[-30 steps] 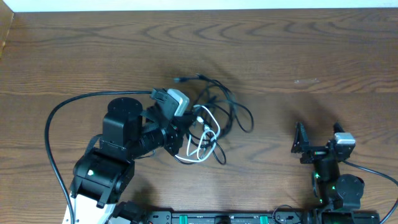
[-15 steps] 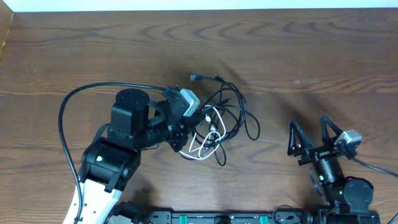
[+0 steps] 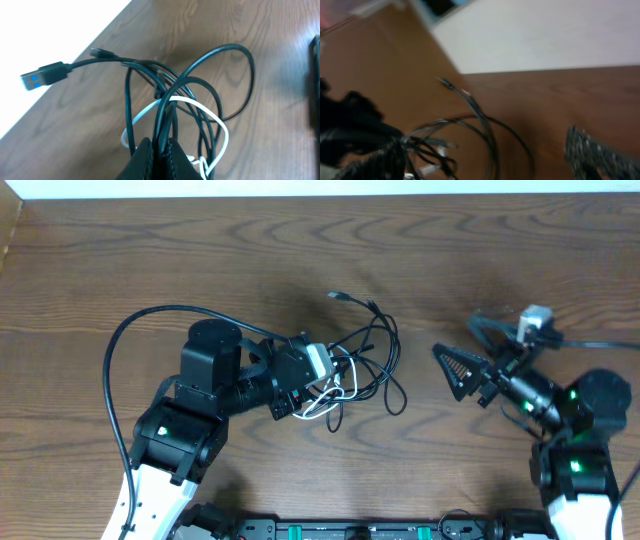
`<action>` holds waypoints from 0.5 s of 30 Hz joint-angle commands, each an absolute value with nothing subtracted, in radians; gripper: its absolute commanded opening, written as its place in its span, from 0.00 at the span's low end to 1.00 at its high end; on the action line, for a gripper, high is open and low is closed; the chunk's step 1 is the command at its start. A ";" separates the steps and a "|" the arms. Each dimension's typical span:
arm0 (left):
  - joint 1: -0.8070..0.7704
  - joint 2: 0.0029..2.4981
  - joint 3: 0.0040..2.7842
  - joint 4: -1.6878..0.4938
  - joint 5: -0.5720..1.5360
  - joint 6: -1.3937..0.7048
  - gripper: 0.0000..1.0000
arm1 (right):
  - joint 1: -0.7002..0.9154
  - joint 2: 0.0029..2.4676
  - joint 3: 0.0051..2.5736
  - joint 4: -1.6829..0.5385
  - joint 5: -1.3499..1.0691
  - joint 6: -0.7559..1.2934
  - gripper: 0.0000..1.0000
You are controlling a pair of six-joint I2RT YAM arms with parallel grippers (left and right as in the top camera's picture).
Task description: Untangle cables
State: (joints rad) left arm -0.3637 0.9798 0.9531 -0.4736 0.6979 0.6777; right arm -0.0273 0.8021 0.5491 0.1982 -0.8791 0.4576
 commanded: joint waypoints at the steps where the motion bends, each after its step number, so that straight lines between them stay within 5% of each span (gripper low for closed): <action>1: -0.365 0.974 0.973 -0.469 0.719 0.856 0.08 | -0.019 0.887 0.574 0.289 -1.137 0.504 0.99; 15: -0.365 0.971 0.973 -0.422 0.728 0.971 0.08 | -0.018 1.059 0.574 0.340 -1.188 0.443 0.99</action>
State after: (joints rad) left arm -0.3637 0.9798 0.9531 -0.4389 0.6979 0.9474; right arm -0.0273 1.0374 0.5560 0.3397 -1.1381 0.5076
